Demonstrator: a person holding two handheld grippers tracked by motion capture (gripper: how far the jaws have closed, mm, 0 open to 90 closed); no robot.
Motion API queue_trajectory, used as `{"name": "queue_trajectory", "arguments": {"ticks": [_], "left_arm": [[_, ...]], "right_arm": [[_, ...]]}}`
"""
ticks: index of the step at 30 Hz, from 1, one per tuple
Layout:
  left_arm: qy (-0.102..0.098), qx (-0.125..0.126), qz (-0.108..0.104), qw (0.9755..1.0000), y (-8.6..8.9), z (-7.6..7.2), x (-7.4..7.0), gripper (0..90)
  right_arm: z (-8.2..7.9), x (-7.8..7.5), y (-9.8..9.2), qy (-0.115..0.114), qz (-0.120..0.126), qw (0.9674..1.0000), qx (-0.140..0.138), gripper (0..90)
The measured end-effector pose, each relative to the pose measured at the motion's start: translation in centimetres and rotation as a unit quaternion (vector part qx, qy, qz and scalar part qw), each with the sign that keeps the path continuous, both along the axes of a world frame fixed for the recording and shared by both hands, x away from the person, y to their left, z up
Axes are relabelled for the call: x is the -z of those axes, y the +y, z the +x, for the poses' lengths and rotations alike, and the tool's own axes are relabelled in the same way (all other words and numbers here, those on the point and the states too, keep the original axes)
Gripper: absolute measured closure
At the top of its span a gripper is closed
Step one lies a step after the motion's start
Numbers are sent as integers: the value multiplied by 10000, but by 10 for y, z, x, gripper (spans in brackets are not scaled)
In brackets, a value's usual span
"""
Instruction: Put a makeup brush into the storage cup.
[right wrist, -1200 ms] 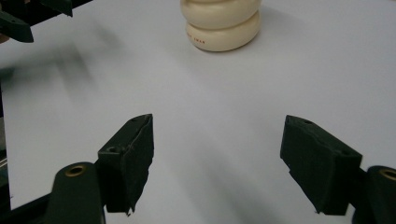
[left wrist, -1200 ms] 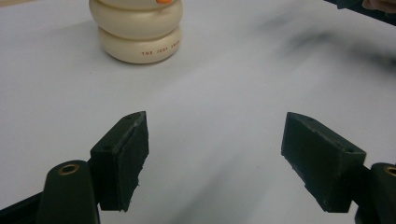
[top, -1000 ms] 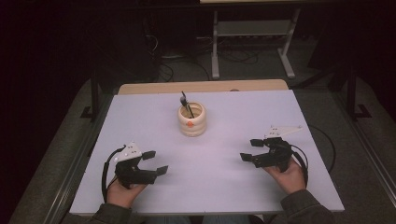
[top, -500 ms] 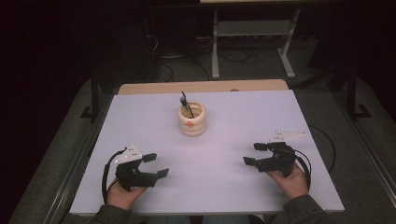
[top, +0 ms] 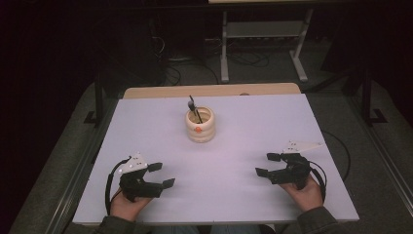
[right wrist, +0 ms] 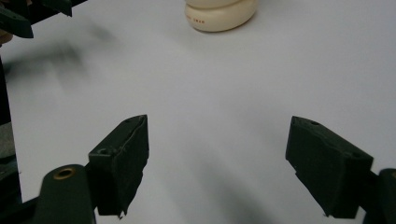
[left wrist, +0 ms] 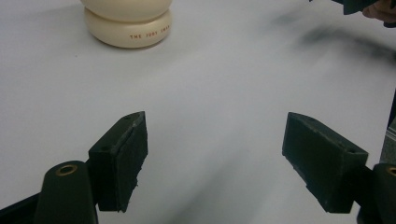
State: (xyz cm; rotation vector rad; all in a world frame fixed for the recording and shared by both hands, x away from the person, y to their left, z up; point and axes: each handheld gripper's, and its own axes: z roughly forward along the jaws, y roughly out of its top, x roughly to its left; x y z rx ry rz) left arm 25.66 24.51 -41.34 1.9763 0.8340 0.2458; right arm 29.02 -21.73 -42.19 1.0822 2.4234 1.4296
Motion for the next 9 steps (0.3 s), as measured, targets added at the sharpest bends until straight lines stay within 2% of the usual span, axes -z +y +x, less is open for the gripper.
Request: {"name": "queue_trajectory", "arguments": {"ticks": [6,9], "left_arm": [[16,94,78,9999,-2,0,1,218],[-3,79,52,10000,-2,0,1,218]], "right_arm": [[-3,0,-1,-27,-1,10000,10,188],[-5,0,-2,-61,57,10000,32,187]]}}
